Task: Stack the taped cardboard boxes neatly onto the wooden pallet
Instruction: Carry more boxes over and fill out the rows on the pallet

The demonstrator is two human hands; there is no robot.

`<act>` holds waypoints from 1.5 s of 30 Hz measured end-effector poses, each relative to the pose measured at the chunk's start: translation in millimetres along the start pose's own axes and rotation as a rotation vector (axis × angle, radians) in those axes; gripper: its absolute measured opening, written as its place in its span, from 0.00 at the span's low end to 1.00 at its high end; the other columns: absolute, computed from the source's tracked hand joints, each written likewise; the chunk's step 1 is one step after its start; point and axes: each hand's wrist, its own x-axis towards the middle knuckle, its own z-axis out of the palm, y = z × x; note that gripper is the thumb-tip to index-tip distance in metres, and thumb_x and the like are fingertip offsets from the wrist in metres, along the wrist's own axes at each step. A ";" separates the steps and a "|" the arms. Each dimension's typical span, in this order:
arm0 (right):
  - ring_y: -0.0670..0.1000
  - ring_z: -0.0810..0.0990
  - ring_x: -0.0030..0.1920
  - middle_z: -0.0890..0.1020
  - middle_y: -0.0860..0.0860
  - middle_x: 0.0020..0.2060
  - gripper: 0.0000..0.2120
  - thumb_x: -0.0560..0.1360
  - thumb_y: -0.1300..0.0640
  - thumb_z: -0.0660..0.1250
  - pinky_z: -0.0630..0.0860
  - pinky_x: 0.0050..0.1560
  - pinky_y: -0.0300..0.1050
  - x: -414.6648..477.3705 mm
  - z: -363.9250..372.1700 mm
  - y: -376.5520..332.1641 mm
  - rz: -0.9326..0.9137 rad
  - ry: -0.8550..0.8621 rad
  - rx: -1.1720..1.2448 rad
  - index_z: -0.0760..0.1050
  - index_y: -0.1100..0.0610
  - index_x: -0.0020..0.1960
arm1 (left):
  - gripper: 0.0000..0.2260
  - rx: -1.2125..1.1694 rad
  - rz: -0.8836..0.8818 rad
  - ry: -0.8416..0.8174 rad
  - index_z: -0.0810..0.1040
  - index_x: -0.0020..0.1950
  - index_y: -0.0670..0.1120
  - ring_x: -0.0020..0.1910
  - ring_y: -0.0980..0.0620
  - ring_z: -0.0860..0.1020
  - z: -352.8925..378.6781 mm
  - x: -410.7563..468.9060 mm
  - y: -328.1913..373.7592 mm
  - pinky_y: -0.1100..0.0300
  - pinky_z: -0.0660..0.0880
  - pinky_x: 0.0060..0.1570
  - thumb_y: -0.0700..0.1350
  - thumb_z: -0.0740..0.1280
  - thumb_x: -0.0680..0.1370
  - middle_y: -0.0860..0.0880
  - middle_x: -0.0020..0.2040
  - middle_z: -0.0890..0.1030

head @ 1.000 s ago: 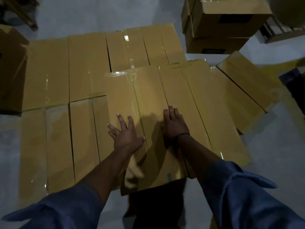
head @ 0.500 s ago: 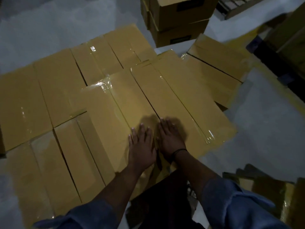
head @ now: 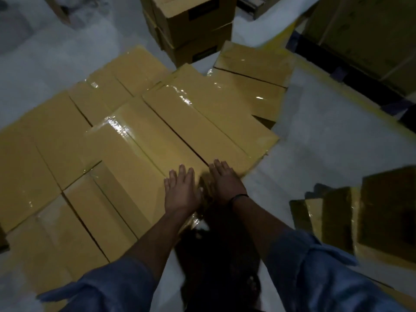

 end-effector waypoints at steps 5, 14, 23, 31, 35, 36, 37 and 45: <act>0.62 0.53 0.81 0.55 0.59 0.82 0.31 0.82 0.50 0.61 0.56 0.79 0.55 -114.1 -10.4 36.8 0.209 0.188 0.176 0.56 0.57 0.82 | 0.34 -0.032 0.125 -0.023 0.59 0.83 0.50 0.82 0.34 0.51 -17.2 -69.0 71.2 0.38 0.50 0.79 0.57 0.66 0.80 0.44 0.84 0.53; 0.62 0.59 0.79 0.62 0.60 0.79 0.31 0.80 0.46 0.59 0.57 0.79 0.55 -266.6 -61.3 83.6 0.631 0.422 0.413 0.62 0.57 0.80 | 0.33 0.035 0.471 -0.128 0.63 0.82 0.51 0.80 0.34 0.58 -45.3 -137.9 221.1 0.34 0.53 0.77 0.58 0.66 0.78 0.46 0.82 0.63; 0.61 0.63 0.76 0.66 0.57 0.77 0.29 0.79 0.46 0.64 0.67 0.73 0.55 -337.1 -99.0 140.1 1.042 0.643 0.646 0.65 0.56 0.77 | 0.31 0.110 0.820 -0.214 0.58 0.83 0.55 0.82 0.38 0.54 -94.3 -105.3 324.5 0.39 0.51 0.80 0.60 0.62 0.82 0.49 0.83 0.60; 0.60 0.63 0.76 0.63 0.55 0.79 0.31 0.80 0.44 0.63 0.66 0.75 0.55 -360.6 -97.7 192.3 1.317 0.789 0.780 0.63 0.55 0.79 | 0.31 0.287 1.110 -0.239 0.61 0.82 0.53 0.78 0.37 0.62 -97.4 -70.3 420.1 0.40 0.59 0.77 0.61 0.62 0.81 0.47 0.80 0.66; 0.60 0.62 0.77 0.63 0.55 0.79 0.31 0.80 0.44 0.62 0.65 0.75 0.54 -365.3 -91.1 230.5 1.427 0.830 0.858 0.62 0.53 0.80 | 0.30 0.341 1.225 -0.300 0.62 0.81 0.51 0.79 0.36 0.61 -73.5 -68.3 485.7 0.40 0.58 0.77 0.60 0.62 0.81 0.46 0.80 0.67; 0.59 0.61 0.78 0.62 0.55 0.80 0.31 0.81 0.44 0.62 0.64 0.76 0.54 -367.0 -88.6 244.2 1.440 0.833 0.873 0.61 0.54 0.80 | 0.30 0.356 1.247 -0.321 0.62 0.81 0.52 0.79 0.36 0.60 -66.7 -67.8 503.7 0.40 0.57 0.77 0.60 0.62 0.81 0.46 0.80 0.67; 0.59 0.59 0.79 0.61 0.55 0.80 0.32 0.81 0.44 0.62 0.63 0.76 0.54 -369.8 -87.1 258.9 1.455 0.830 0.897 0.60 0.54 0.81 | 0.30 0.365 1.267 -0.337 0.62 0.81 0.52 0.79 0.36 0.61 -59.4 -66.1 521.7 0.39 0.57 0.77 0.60 0.62 0.81 0.46 0.80 0.67; 0.61 0.54 0.80 0.55 0.57 0.82 0.32 0.82 0.43 0.61 0.59 0.77 0.55 -394.6 -74.4 391.8 1.607 0.910 1.067 0.58 0.55 0.81 | 0.29 0.480 1.420 -0.389 0.66 0.80 0.52 0.75 0.36 0.67 14.4 -33.2 663.8 0.36 0.62 0.75 0.58 0.66 0.81 0.47 0.77 0.71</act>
